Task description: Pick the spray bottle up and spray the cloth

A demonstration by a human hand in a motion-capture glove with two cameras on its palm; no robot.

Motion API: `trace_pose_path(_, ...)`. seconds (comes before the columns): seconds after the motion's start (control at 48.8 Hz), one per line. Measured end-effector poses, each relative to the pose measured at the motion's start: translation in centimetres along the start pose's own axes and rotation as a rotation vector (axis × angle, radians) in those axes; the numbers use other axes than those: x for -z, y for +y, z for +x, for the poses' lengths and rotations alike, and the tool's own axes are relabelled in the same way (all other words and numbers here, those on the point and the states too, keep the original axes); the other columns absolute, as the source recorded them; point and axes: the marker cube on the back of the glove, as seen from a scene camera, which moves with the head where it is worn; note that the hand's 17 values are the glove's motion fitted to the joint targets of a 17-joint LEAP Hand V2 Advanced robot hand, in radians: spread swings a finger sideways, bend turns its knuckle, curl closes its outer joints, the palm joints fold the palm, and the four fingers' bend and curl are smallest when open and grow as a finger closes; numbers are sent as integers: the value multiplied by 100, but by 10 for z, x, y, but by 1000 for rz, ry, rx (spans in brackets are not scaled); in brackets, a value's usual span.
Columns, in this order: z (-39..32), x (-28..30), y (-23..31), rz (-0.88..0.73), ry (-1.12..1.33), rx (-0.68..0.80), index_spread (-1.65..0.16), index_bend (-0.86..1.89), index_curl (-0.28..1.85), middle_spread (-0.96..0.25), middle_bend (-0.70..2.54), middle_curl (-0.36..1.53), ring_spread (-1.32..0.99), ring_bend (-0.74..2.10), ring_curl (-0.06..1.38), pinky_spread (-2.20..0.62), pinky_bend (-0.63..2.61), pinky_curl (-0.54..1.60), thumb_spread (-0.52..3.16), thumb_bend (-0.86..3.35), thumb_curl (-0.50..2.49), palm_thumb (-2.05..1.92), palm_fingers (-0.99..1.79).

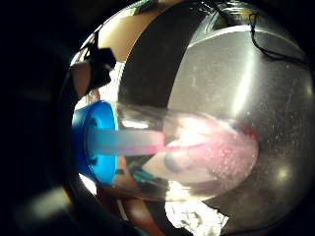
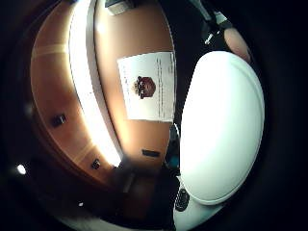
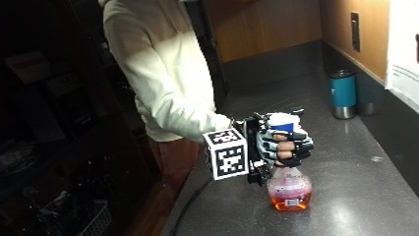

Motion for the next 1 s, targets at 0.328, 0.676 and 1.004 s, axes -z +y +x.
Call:
trace_pose_path(0.328,-1,-8,-3,18,-2,-1,-27,15,35,-13,36,41,-20,56,38,-10,18,32,68,-2,53,96,123)
trace_pose_path(0.676,0,-13,-2,64,-7,2,-22,16,37,-15,55,50,-16,67,45,-20,33,38,41,-4,60,99,133)
trace_pose_path(1.004,-3,-11,6,51,40,36,-21,19,42,-15,59,52,-16,72,48,-23,40,41,28,-4,65,96,135)
